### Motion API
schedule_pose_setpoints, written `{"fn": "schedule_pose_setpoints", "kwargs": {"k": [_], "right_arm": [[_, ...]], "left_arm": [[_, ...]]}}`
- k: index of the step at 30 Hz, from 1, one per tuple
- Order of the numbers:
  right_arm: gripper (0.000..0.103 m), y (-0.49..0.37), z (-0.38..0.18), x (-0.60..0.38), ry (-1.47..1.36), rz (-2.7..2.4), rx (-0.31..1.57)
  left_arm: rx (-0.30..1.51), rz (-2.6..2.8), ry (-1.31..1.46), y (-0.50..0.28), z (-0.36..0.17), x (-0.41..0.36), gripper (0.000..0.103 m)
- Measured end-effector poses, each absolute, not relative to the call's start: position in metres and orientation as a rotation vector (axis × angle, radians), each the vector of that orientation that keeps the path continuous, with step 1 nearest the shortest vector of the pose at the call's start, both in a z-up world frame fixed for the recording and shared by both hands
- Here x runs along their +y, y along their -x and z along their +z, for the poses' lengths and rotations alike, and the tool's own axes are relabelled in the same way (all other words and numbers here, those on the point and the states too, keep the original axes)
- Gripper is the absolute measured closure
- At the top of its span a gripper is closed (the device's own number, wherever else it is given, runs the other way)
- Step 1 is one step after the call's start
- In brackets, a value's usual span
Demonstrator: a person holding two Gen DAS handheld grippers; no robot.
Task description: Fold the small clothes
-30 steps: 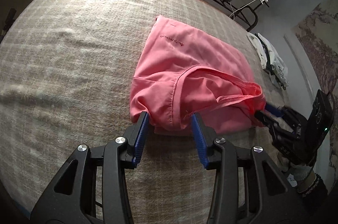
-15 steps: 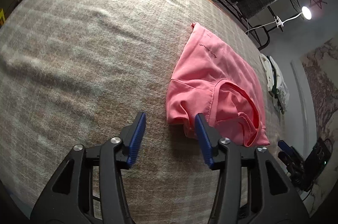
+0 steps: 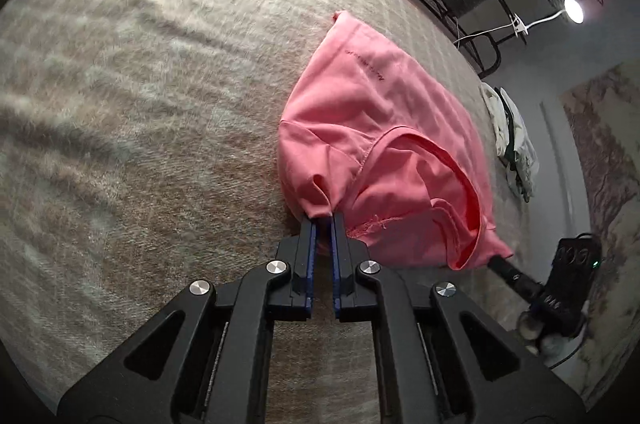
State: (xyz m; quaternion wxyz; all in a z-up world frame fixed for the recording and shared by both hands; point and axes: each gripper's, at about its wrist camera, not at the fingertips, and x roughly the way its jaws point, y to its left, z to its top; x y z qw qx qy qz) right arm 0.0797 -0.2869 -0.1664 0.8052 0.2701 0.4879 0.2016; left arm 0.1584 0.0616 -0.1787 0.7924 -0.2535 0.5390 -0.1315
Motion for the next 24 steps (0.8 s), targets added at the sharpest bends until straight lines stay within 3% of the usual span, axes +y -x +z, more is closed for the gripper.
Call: {"fn": "schedule_pose_setpoints", "kwargs": {"k": [6,15,16,18,19,21,22,23,24], "right_arm": [[0.102,-0.067,-0.15,-0.328,-0.722,0.453,0.963],[0.097,-0.073,-0.18,-0.317,-0.73,0.454,1.091],[0.095,-0.073,-0.179,-0.318,-0.748,0.461,1.095],[0.07,-0.076,-0.183,-0.318,-0.778,0.455,1.093],[0.068,-0.078,-0.185,-0.316,-0.771,0.443,1.1],[0.07,-0.084,-0.191,-0.309,-0.764,0.444,1.105],[0.077,-0.088,-0.196,-0.301,-0.777,0.459,1.098],[0.101,-0.089,-0.197,-0.297,-0.797,0.485,1.097],[0.101,-0.09,-0.195,-0.294,-0.804,0.487,1.092]], "left_arm": [[1.098,-0.339,0.545,-0.138,-0.154,0.059,0.1],[1.189,-0.308,0.47,-0.137,-0.185,0.056,0.1],[1.177,-0.309,0.458,-0.136,-0.182,0.056,0.1],[1.161,-0.31,0.436,-0.134,-0.177,0.056,0.1],[1.162,-0.315,0.431,-0.134,-0.177,0.054,0.1],[1.163,-0.313,0.4,-0.133,-0.177,0.048,0.1],[1.16,-0.312,0.381,-0.132,-0.177,0.045,0.1],[1.157,-0.312,0.372,-0.131,-0.176,0.043,0.1],[1.15,-0.314,0.367,-0.13,-0.173,0.043,0.1]]}}
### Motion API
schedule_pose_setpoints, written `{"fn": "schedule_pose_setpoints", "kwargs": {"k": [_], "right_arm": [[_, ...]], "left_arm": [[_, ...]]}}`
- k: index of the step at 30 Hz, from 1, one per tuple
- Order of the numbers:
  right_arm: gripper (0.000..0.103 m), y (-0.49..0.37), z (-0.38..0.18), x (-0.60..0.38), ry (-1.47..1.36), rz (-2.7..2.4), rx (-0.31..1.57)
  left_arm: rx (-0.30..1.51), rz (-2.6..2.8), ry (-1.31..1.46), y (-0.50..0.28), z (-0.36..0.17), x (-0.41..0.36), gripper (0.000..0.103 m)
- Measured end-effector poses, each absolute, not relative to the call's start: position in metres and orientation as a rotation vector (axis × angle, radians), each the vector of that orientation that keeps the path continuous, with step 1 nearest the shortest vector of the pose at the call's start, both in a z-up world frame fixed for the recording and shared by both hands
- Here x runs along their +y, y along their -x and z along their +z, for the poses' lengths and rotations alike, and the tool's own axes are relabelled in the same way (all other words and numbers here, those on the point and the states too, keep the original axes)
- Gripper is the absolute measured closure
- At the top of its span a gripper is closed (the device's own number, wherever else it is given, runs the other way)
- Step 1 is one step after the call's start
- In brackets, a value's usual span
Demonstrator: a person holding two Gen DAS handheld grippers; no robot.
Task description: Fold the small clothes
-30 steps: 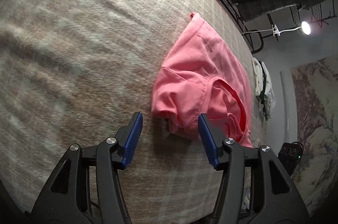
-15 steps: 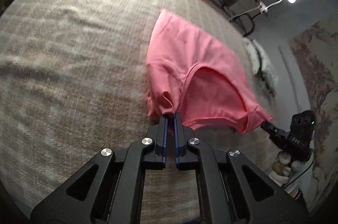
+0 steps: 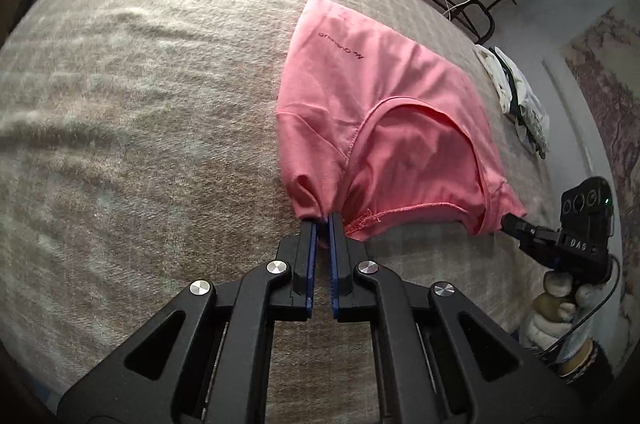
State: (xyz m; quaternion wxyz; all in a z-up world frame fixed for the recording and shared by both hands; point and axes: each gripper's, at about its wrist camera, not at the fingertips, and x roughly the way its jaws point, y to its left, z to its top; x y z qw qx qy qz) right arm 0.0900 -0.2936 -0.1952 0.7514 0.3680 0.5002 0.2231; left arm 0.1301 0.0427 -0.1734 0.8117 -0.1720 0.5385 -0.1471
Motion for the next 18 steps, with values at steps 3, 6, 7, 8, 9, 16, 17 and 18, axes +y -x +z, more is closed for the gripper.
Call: {"fn": "schedule_pose_setpoints", "kwargs": {"k": [3,6,7,8,9,16,17,18], "right_arm": [[0.101,-0.082,-0.177,-0.297,-0.88,0.546,1.039],[0.101,-0.077,-0.169,-0.298,-0.824,0.546,1.033],[0.101,-0.077,-0.174,-0.297,-0.81,0.533,1.061],[0.101,-0.077,-0.182,-0.294,-0.788,0.511,1.102],[0.1,-0.075,-0.188,-0.293,-0.757,0.486,1.137],[0.1,-0.069,-0.158,-0.297,-0.549,0.533,1.153],[0.1,-0.069,-0.147,-0.301,-0.534,0.55,1.117],[0.1,-0.071,-0.135,-0.305,-0.515,0.554,1.079]], "left_arm": [[1.123,-0.315,0.351,-0.13,-0.166,0.041,0.1],[1.138,-0.305,0.331,-0.132,-0.172,0.042,0.1],[1.156,-0.303,0.33,-0.132,-0.177,0.042,0.1],[1.169,-0.303,0.324,-0.131,-0.179,0.043,0.1],[1.184,-0.3,0.309,-0.13,-0.181,0.043,0.1],[1.132,-0.313,0.255,-0.119,-0.153,0.052,0.099],[1.105,-0.31,0.24,-0.122,-0.145,0.053,0.094],[1.086,-0.305,0.231,-0.126,-0.14,0.053,0.089]]}}
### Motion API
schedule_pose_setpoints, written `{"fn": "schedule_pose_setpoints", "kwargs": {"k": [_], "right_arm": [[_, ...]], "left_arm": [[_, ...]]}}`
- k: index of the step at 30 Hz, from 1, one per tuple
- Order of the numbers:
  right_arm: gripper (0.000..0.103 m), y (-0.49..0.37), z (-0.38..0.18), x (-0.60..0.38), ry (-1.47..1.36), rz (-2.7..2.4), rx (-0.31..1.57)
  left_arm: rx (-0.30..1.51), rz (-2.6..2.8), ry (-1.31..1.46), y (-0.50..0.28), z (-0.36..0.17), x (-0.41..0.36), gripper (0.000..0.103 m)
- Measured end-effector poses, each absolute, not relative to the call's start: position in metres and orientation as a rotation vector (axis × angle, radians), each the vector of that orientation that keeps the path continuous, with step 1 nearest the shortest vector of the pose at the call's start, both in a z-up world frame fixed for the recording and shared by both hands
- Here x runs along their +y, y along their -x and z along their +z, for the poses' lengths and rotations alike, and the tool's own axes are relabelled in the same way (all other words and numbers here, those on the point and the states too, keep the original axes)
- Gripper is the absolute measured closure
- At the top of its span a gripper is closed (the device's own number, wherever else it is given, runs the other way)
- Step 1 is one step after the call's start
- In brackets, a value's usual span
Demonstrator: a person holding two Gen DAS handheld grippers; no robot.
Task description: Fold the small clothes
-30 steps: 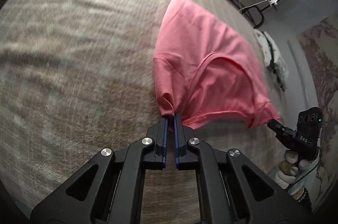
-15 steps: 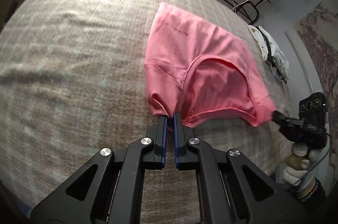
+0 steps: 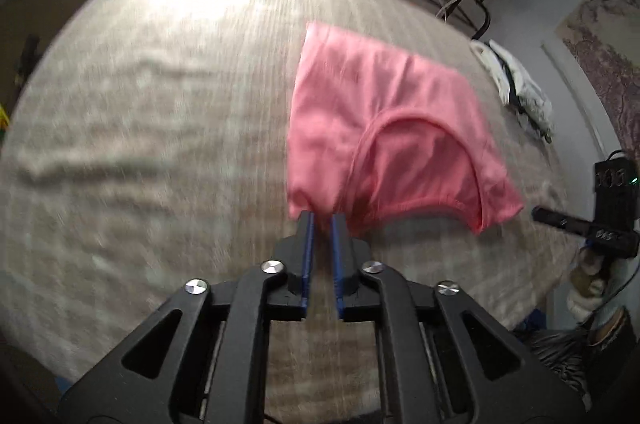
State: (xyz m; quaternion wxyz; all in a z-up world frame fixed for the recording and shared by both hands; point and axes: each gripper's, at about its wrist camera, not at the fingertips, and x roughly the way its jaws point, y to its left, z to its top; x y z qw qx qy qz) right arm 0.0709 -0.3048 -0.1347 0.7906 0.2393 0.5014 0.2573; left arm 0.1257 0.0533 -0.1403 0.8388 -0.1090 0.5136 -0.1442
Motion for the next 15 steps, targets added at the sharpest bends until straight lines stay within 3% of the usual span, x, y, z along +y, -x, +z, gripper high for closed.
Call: {"fn": "schedule_pose_setpoints", "kwargs": {"k": [1,3,5,8,15], "right_arm": [[0.097,-0.076,-0.124,-0.308,-0.504,0.551,1.041],[0.075,-0.089,-0.109,-0.314,-0.504,0.533,0.977],[0.068,-0.099,-0.099,-0.32,-0.509,0.516,0.92],[0.068,-0.126,-0.094,-0.323,-0.474,0.511,0.887],[0.068,-0.193,-0.132,-0.335,-0.546,0.434,0.976]], "left_arm": [[1.071,-0.296,0.235,-0.133,-0.135,0.054,0.085],[1.061,-0.286,0.279,-0.149,-0.129,0.056,0.078],[1.047,-0.29,0.32,-0.169,-0.123,0.056,0.076],[1.022,-0.281,0.352,-0.204,-0.117,0.051,0.054],[1.077,-0.217,0.592,-0.277,-0.149,0.065,0.054]]}}
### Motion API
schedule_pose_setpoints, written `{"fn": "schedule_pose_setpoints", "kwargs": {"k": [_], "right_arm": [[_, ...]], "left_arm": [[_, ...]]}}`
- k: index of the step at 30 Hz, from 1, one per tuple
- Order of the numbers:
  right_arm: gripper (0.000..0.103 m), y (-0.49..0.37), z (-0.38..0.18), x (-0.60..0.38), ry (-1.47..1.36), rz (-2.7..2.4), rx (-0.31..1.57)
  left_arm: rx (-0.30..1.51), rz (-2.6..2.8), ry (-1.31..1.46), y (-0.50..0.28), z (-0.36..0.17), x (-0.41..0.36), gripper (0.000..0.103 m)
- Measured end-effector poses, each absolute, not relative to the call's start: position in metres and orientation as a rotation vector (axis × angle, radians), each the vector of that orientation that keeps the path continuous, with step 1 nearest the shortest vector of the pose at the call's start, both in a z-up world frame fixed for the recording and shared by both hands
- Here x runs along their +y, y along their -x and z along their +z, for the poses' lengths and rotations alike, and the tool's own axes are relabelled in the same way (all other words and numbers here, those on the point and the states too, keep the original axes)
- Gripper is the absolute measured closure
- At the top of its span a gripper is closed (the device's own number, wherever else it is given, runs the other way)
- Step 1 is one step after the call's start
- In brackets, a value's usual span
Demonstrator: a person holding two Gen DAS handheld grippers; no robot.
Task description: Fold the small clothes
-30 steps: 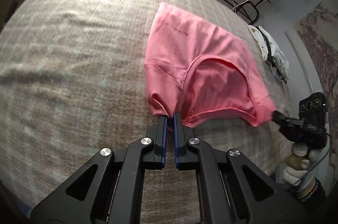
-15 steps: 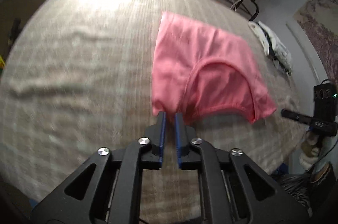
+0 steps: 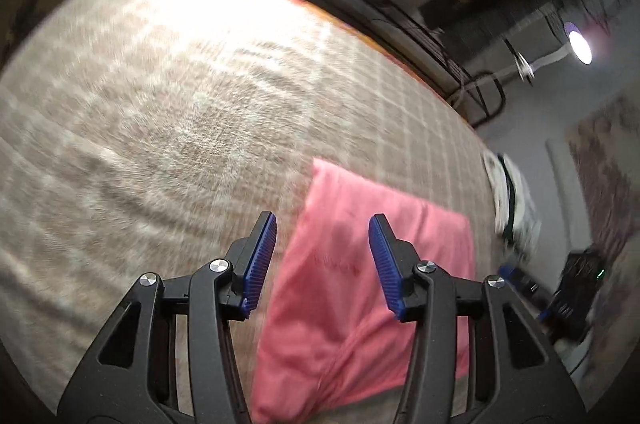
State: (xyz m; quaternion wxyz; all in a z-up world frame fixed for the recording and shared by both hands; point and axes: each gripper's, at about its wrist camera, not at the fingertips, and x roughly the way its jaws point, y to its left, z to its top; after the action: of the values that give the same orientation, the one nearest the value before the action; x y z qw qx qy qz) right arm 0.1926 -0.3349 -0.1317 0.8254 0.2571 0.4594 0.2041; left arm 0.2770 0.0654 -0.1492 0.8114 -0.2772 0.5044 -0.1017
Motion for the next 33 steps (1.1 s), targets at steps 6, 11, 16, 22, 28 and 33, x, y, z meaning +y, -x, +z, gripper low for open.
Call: {"fn": "schedule_pose_setpoints", "kwargs": {"k": [6,11,16,22,28,33], "right_arm": [[0.068,-0.235,-0.165,-0.346,-0.66,0.377,1.02],[0.068,-0.255,-0.179,-0.338,-0.643,0.365,1.053],[0.068,-0.267,-0.184,-0.329,-0.632,0.364,1.045],[0.101,-0.272,-0.168,-0.306,-0.471,0.318,0.997],[0.102,-0.272,-0.169,-0.308,-0.344,0.165,1.018],[0.102,-0.254,-0.151,-0.327,-0.402,0.196,0.976]], "left_arm": [[1.145,-0.217,0.702,-0.309,-0.184,0.07,0.054],[1.179,-0.242,0.715,-0.324,-0.199,0.061,0.055],[1.17,-0.268,0.733,-0.331,-0.198,0.049,0.097],[1.12,-0.197,0.524,-0.329,-0.185,0.027,0.102],[1.093,-0.086,0.459,-0.321,-0.182,0.042,0.102],[1.088,-0.128,0.445,-0.301,-0.164,0.057,0.094]]}}
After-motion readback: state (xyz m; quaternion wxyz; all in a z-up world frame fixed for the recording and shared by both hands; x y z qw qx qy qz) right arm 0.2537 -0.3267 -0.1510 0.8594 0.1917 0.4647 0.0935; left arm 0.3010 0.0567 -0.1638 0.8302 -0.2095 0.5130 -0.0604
